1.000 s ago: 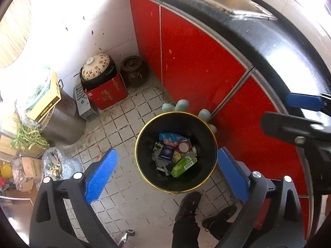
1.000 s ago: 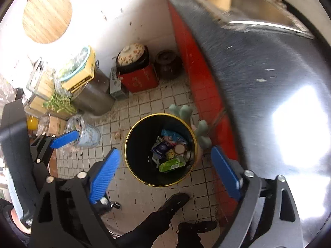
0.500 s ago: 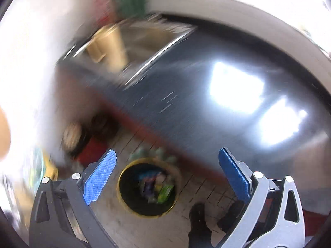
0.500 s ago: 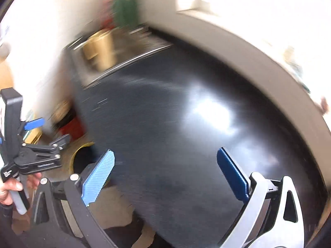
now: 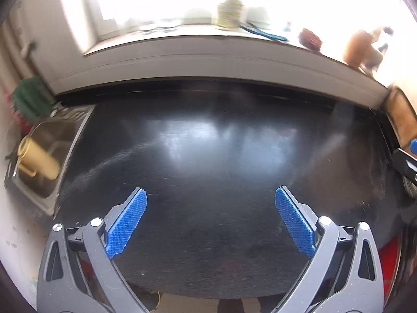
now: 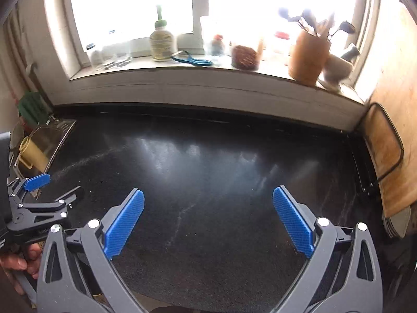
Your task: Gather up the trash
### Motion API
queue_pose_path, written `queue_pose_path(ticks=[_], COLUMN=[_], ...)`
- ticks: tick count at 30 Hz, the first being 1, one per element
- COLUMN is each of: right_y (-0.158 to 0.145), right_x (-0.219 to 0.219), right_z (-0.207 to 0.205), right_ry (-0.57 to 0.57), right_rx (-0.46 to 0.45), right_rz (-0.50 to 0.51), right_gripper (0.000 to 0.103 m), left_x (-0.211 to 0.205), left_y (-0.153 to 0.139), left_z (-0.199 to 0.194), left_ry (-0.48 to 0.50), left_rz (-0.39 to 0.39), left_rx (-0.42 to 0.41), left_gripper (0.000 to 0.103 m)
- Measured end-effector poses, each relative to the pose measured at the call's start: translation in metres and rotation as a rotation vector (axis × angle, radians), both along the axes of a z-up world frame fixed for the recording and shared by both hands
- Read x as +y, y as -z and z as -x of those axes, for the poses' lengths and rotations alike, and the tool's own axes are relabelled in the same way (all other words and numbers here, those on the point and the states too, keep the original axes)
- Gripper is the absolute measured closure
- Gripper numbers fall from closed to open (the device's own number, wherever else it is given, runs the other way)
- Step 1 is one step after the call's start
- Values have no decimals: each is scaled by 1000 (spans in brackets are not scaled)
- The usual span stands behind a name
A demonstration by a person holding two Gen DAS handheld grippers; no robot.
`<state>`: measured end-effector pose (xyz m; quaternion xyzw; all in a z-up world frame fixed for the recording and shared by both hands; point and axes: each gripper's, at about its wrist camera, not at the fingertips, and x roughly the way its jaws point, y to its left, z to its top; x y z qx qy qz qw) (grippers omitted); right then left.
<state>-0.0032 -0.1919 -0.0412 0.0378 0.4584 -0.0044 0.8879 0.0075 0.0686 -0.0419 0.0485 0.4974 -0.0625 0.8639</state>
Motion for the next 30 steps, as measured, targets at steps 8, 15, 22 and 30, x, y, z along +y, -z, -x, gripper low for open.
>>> queue_pose_path(ticks=[8,15,22,30], right_y=[7,6,8,8], right_x=[-13,-14,-14,-13], right_z=[3,3,2,4], right_ry=[37,29,20,18], right_rx=[24,27,34,33], right_rz=[-20,-29,-36,-38], right_gripper=[7,7,7,7], left_x=[-23,-21,-19,-20], left_y=[5,5,4,4], left_z=[-9,-6,-4,-3], left_ry=[30,19,16,16], left_rz=[-28,-19,-19,-17], left_rx=[31,41,43,44], left_gripper=[7,7,7,7])
